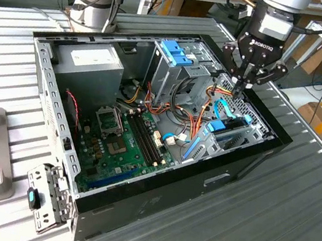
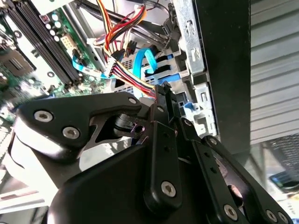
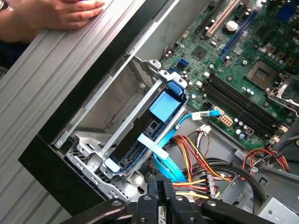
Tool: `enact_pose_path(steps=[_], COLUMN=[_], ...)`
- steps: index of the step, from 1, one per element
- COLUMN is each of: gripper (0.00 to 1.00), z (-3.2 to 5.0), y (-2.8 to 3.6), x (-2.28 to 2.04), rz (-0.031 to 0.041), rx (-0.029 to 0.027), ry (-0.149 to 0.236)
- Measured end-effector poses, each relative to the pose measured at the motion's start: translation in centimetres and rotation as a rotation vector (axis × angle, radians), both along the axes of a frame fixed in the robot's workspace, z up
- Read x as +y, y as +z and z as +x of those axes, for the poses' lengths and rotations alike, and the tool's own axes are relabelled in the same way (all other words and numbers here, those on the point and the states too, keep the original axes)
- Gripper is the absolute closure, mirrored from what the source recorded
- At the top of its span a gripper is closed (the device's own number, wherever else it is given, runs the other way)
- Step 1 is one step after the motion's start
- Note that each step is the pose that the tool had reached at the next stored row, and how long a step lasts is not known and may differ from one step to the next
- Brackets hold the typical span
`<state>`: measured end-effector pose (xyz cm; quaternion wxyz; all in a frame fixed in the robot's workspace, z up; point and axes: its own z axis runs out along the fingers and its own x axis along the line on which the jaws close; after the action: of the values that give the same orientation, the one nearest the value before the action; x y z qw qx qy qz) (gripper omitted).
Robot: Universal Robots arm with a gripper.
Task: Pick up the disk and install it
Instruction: 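Insert the second disk wire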
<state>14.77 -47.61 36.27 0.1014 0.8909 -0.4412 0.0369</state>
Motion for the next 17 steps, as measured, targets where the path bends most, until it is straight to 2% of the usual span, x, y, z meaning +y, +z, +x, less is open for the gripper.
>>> enact_pose_path(steps=[2, 4, 5, 6, 7, 11, 12, 16, 17], gripper=[0.84, 0.84, 0.84, 0.84, 0.84, 0.84, 0.84, 0.84, 0.84], z=[0.00, 0.00, 0.00, 0.00, 0.00, -0.01, 0.00, 0.00, 0.00], y=[-0.04, -0.05, -0.04, -0.07, -0.08, -0.30, -0.34, -0.36, -0.36], x=[0.00, 0.00, -0.01, 0.00, 0.00, 0.00, -0.01, 0.00, 0.00], rz=[-0.0002, 0.0000, 0.0021, 0.0134, 0.0179, 0.0188, 0.0194, 0.0225, 0.0231], rx=[0.0000, -0.0001, -0.0011, -0.0060, -0.0080, -0.0134, -0.0231, -0.0532, -0.0623], ry=[-0.030, -0.031, -0.032, -0.036, -0.041, -0.100, -0.121, -0.142, -0.146])
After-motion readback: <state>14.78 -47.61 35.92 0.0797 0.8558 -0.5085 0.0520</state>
